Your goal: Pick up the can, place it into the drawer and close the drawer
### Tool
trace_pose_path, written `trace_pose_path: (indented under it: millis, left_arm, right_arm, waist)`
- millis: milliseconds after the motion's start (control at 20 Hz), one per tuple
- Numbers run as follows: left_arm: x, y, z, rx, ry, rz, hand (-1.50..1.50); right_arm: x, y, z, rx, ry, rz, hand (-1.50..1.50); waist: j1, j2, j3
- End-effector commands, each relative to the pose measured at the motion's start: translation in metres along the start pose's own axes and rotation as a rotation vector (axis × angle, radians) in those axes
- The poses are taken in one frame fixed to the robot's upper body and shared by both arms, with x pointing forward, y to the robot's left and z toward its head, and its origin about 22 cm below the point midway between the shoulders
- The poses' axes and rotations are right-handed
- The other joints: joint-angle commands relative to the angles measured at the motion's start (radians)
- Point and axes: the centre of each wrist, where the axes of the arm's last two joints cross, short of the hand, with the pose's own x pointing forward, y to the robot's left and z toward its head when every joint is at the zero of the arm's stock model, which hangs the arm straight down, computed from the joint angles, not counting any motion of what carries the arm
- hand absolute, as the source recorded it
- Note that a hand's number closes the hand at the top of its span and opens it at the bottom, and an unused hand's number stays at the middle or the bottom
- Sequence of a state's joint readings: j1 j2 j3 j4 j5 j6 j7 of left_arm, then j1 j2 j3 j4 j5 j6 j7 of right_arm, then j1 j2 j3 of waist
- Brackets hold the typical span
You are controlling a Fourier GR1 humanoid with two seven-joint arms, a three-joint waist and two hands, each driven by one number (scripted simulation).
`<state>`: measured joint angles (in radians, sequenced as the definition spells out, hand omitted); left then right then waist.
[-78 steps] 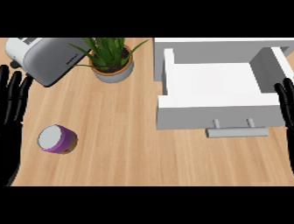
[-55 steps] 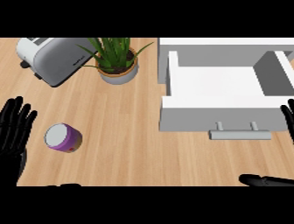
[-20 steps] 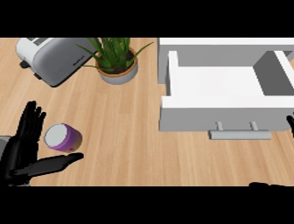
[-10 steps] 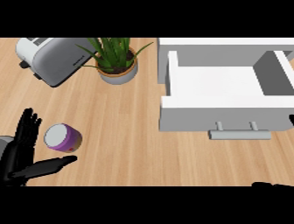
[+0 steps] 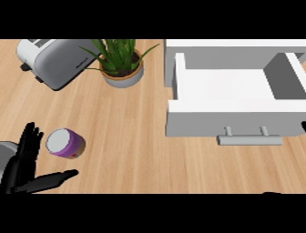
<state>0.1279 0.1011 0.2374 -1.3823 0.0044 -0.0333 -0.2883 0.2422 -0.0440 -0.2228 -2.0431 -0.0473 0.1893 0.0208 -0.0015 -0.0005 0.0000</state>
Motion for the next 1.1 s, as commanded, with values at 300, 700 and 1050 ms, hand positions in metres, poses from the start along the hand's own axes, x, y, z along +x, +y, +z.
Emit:
trace_pose_path:
  millis: [300, 700, 1050]
  left_arm:
    - [-0.032, 0.018, -0.008, 0.009, 0.036, 0.012, -1.5]
    - [-0.052, 0.017, -0.01, 0.008, 0.061, 0.038, -1.5]
    - [-0.058, 0.003, -0.034, 0.022, 0.058, 0.012, -1.5]
  right_arm:
    - [0.011, -0.011, 0.01, 0.007, -0.008, 0.002, -1.5]
    - [0.002, 0.001, 0.017, -0.004, -0.005, -0.018, -1.5]
    - [0.019, 0.002, 0.004, -0.008, -0.013, -0.008, -1.5]
  waist:
    - [-0.002, 0.0, 0.0]
    - [-0.002, 0.0, 0.0]
    - [-0.003, 0.001, 0.0]
